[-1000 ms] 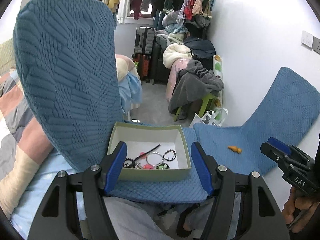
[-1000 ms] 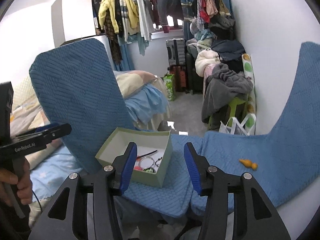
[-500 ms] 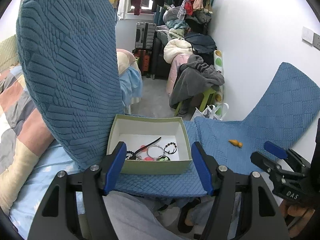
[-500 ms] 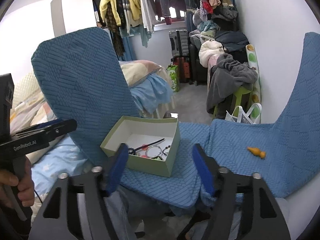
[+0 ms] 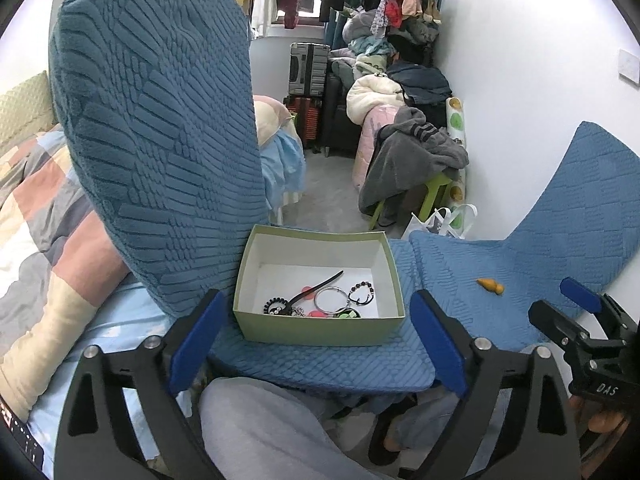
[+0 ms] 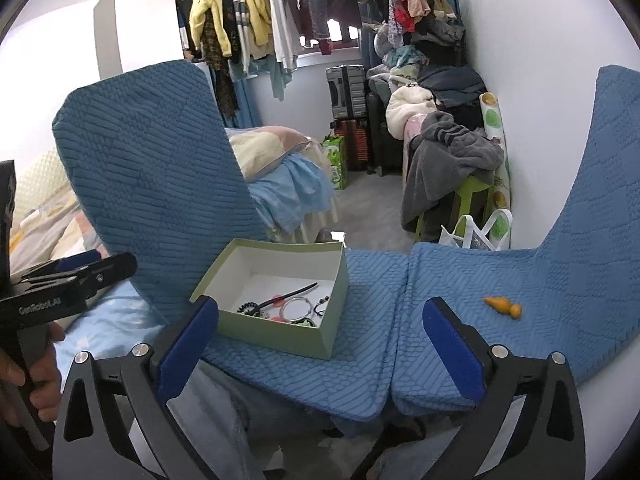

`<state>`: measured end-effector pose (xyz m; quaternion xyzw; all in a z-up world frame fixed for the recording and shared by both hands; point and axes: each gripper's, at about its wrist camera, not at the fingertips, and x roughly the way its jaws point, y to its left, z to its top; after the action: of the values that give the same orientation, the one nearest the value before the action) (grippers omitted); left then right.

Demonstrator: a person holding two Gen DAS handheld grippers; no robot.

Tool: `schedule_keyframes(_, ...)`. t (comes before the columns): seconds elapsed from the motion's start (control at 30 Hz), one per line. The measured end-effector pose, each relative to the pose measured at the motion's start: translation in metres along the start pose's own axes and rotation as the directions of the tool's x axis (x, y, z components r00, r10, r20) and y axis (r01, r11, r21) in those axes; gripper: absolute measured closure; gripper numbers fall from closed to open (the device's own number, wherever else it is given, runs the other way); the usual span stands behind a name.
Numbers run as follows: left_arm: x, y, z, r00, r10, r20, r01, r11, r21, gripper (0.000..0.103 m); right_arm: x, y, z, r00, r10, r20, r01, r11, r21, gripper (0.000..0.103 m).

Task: Organize jewelry

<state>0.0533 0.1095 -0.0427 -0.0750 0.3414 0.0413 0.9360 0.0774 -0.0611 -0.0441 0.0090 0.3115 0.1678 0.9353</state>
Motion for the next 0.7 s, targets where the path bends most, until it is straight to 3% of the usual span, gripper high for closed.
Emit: schedule_keyframes(0.7, 0.0028, 0.0058, -0.0042, 1.000, 0.019, -0.021, -0.019, 1.000, -0.014, 0.005, 0.0036, 0.0076, -0.0037, 0.999, -0.033, -0.013, 0.033, 0.999, -0.042, 0.000)
